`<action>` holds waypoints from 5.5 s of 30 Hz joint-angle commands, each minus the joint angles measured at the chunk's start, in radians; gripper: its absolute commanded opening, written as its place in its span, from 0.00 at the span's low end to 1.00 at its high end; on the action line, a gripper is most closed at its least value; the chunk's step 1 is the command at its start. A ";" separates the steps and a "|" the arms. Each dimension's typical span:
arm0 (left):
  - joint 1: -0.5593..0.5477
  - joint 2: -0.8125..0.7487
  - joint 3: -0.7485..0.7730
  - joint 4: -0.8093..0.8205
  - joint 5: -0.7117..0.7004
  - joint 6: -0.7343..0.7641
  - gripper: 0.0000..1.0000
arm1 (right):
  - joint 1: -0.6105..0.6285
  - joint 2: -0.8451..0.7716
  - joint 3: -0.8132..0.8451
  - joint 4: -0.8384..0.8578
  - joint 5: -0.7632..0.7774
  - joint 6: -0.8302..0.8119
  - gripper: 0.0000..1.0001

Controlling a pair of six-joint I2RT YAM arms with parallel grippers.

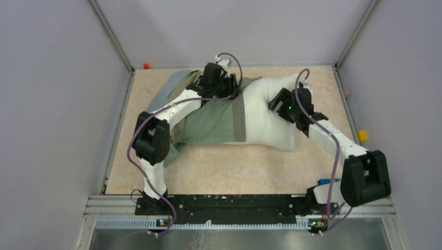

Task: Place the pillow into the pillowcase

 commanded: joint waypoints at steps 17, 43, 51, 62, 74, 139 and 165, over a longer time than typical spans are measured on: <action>-0.352 -0.321 -0.127 -0.422 -0.645 -0.012 0.99 | 0.044 -0.271 -0.075 -0.272 0.183 -0.105 0.90; -0.437 -0.054 0.595 -0.250 0.035 0.002 0.00 | 0.143 -0.341 0.017 -0.107 -0.192 0.158 0.00; -0.271 -0.125 0.327 -0.341 0.014 0.006 0.31 | 0.142 -0.363 -0.080 -0.200 -0.052 0.116 0.36; -0.250 -0.426 0.085 -0.335 -0.213 0.075 0.99 | 0.130 -0.458 0.209 -0.547 0.236 -0.105 0.92; -0.250 -0.879 -0.302 -0.637 -0.635 -0.176 0.99 | 0.414 -0.393 0.187 -0.625 0.301 -0.208 0.95; 0.139 -0.609 -0.109 -0.436 -0.258 0.121 0.99 | 1.119 0.452 0.522 -0.572 1.008 -0.605 0.99; 0.166 -0.792 -0.051 -0.410 0.009 0.127 0.99 | 0.770 0.422 1.325 -0.942 0.373 -0.517 0.00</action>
